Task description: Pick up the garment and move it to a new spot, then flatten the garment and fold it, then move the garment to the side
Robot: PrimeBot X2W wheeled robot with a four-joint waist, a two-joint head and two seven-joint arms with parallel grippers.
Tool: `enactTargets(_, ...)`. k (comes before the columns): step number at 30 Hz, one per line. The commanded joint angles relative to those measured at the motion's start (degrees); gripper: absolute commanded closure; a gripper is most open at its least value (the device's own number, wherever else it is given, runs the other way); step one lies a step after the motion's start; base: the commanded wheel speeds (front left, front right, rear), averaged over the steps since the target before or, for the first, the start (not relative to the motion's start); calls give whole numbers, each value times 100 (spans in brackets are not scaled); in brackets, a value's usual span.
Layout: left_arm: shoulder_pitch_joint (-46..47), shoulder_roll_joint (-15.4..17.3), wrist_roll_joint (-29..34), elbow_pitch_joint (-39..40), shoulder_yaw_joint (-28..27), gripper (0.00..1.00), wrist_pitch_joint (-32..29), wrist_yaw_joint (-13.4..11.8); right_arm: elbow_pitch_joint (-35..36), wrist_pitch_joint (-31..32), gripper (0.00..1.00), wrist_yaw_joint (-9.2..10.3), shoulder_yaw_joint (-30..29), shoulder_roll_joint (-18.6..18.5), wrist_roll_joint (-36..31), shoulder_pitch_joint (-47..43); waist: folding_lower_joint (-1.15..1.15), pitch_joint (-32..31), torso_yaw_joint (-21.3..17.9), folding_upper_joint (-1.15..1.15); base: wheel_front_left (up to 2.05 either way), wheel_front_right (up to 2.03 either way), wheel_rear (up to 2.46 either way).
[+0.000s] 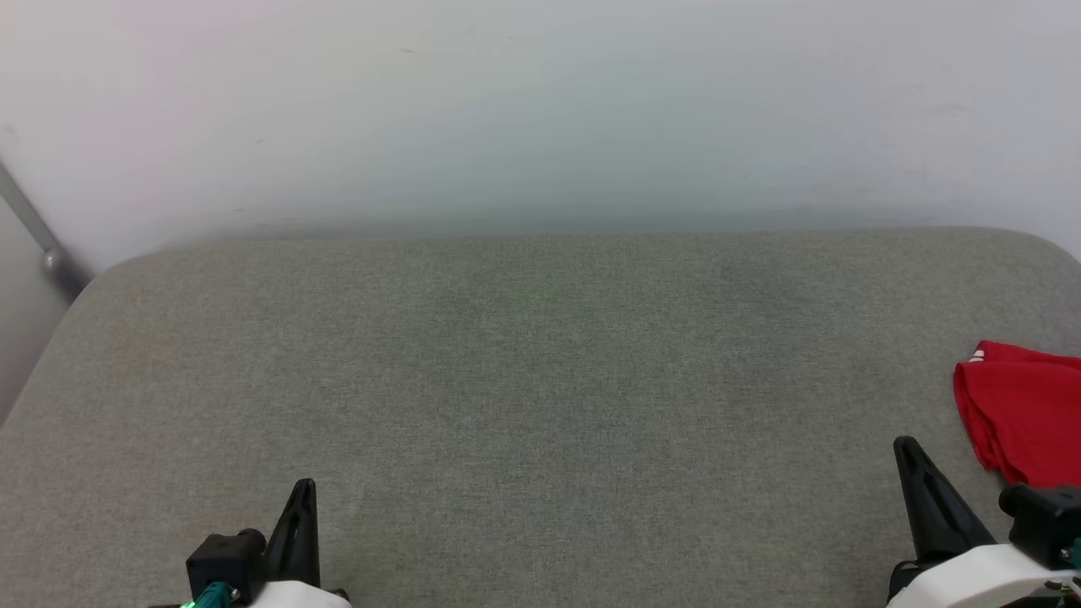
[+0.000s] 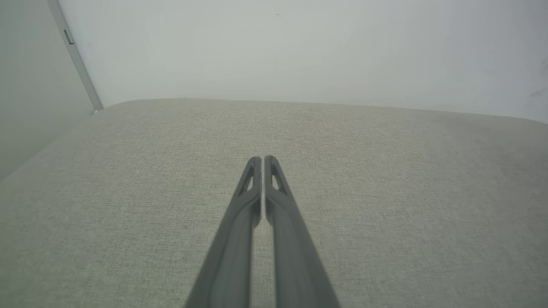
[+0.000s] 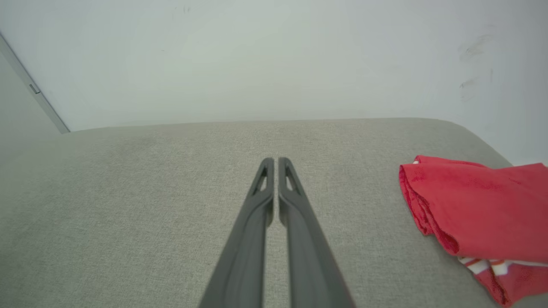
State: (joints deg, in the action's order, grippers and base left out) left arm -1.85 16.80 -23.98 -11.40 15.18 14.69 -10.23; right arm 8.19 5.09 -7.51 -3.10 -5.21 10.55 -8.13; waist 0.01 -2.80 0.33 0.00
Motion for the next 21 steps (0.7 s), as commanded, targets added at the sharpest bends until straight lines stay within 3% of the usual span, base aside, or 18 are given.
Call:
enactTargets(1,55,-32,-235,33,-80,100,-66,59,-41,3,100,0,-14,7,269,74,0,6,-1,0,0,0,0)
enactTargets(21,267,-355,-1880,-63,-591,100,-564,485,-572,37,100,1,-99,63,2230,426,0,50,-6,0,0,0,0)
